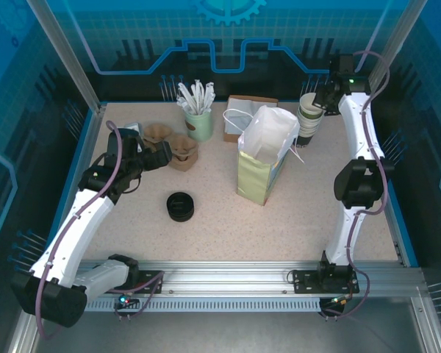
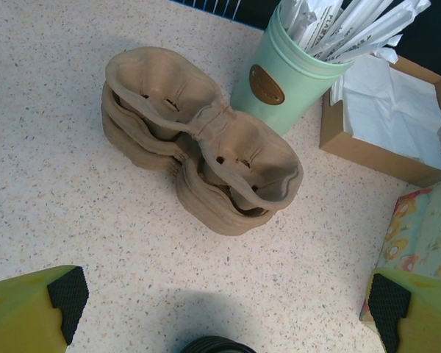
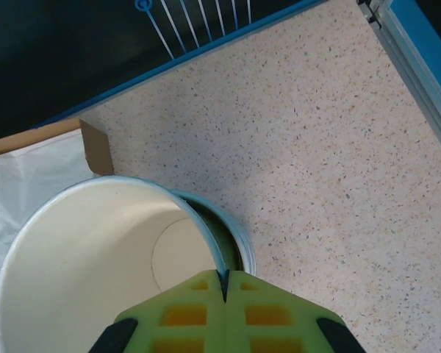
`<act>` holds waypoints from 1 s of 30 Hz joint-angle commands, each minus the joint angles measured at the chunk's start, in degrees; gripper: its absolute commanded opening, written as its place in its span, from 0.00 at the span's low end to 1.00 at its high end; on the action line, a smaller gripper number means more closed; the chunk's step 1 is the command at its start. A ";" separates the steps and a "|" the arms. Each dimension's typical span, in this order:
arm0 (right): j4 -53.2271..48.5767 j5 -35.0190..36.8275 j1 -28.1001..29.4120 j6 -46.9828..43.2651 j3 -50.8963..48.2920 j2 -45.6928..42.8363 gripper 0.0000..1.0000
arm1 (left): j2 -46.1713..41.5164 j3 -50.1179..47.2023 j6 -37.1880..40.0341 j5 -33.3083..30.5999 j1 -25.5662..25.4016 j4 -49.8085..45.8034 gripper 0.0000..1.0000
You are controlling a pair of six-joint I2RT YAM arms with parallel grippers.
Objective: Pack the takeout coffee
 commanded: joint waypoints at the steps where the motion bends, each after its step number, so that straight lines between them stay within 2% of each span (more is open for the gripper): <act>1: -2.28 -0.95 1.07 -1.05 3.68 -5.52 0.00 | -0.51 3.22 1.36 0.18 -0.40 -2.34 0.99; 9: -5.42 -0.67 1.49 -2.14 6.17 -12.22 0.00 | -2.79 7.12 1.39 2.83 -0.41 -5.51 0.99; 16: -10.05 -0.40 1.59 -4.28 4.35 -21.80 0.00 | -5.90 8.68 0.54 6.29 -0.41 -7.17 0.99; 25: -14.03 -1.87 1.53 -5.81 -14.96 -44.60 0.00 | -9.31 8.29 -2.02 10.47 -1.36 -13.30 0.99; 30: -16.24 -5.46 1.64 -5.28 -27.54 -56.27 0.00 | -8.49 9.16 -5.80 14.56 -1.55 -20.17 0.99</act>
